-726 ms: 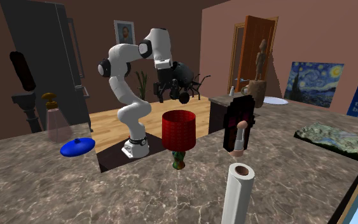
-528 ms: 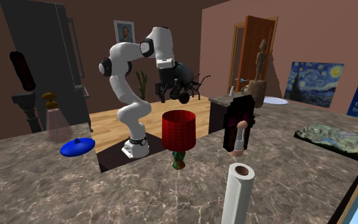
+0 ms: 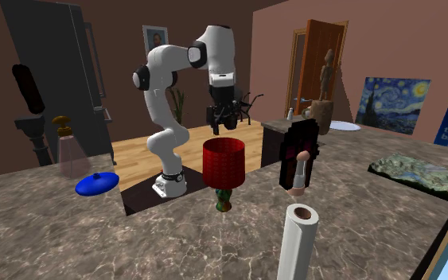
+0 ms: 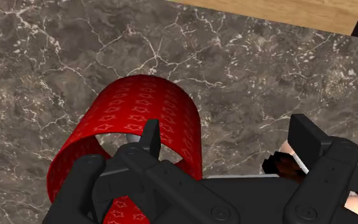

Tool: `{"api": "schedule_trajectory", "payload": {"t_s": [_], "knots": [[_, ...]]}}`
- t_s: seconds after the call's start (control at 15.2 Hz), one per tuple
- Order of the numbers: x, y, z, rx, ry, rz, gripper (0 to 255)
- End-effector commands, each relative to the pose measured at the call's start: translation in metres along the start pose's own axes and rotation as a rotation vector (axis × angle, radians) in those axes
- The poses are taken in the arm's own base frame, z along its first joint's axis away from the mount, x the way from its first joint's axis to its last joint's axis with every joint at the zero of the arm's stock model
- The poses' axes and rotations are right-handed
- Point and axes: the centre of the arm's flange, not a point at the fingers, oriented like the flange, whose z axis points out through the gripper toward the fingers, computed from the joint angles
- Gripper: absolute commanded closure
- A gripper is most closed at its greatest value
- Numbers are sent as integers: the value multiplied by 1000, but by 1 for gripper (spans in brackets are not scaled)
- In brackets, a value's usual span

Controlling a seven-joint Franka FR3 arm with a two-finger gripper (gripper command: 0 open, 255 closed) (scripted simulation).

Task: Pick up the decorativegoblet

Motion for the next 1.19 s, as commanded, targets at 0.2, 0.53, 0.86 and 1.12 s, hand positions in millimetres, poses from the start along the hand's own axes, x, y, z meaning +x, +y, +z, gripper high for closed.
{"api": "schedule_trajectory", "payload": {"t_s": [0.2,0.53,0.86,1.12], "knots": [[68,16,1,4,-45,-6,0],[67,17,27,4,-45,-6,0],[66,16,40,4,-45,-6,255],[66,16,40,4,-45,-6,255]]}}
